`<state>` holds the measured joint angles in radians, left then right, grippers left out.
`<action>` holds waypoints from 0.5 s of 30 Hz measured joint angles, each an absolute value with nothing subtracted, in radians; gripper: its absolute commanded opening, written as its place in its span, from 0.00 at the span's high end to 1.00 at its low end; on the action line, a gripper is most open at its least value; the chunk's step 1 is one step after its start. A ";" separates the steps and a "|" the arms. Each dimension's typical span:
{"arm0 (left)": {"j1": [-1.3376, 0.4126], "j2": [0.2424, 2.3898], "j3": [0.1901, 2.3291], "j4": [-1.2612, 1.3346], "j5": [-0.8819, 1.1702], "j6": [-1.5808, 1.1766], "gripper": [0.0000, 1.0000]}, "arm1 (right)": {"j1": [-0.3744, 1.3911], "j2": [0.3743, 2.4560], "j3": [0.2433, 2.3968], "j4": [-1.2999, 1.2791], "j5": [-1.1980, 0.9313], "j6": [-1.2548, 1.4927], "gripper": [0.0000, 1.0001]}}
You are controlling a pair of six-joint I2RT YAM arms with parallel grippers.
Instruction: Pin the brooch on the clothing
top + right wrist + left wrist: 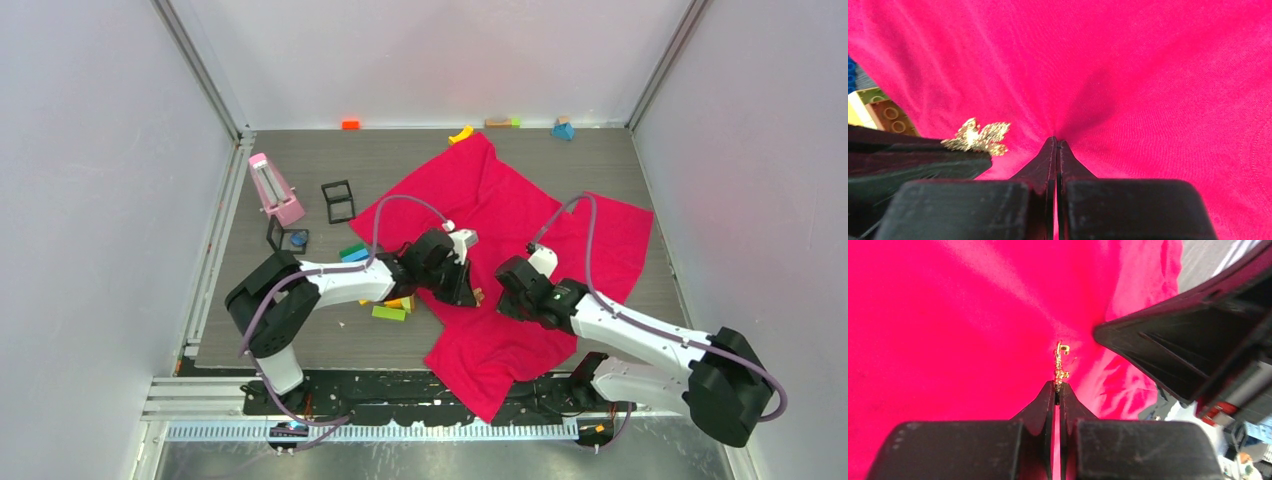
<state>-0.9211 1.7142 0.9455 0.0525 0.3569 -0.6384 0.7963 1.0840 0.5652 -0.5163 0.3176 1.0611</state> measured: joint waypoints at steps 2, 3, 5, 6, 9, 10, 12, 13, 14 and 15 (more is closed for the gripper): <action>-0.936 1.726 0.960 0.040 0.320 -0.618 1.00 | 0.796 1.050 0.556 -0.516 0.316 1.061 0.99; -0.945 1.731 0.967 0.031 0.300 -0.608 1.00 | 0.796 1.038 0.553 -0.516 0.316 1.063 0.99; -0.962 1.737 0.980 0.016 0.261 -0.587 1.00 | 0.796 1.014 0.545 -0.516 0.316 1.065 0.99; -0.971 1.740 0.990 0.001 0.238 -0.574 1.00 | 0.796 1.005 0.542 -0.516 0.315 1.067 0.99; -0.996 1.747 1.016 -0.036 0.183 -0.540 1.00 | 0.796 0.994 0.539 -0.516 0.312 1.071 0.99; -1.003 1.748 1.021 -0.045 0.170 -0.532 1.00 | 0.796 0.993 0.538 -0.515 0.311 1.071 0.99; -1.021 1.749 1.032 -0.066 0.138 -0.507 1.00 | 0.796 0.992 0.538 -0.515 0.308 1.072 0.99; -1.031 1.750 1.037 -0.075 0.123 -0.494 1.00 | 0.796 0.992 0.538 -0.515 0.307 1.073 0.99; -1.040 1.751 1.041 -0.084 0.112 -0.484 1.00 | 0.796 0.992 0.538 -0.514 0.305 1.073 0.99; -1.047 1.753 1.044 -0.091 0.102 -0.477 1.00 | 0.796 0.992 0.537 -0.511 0.303 1.075 0.99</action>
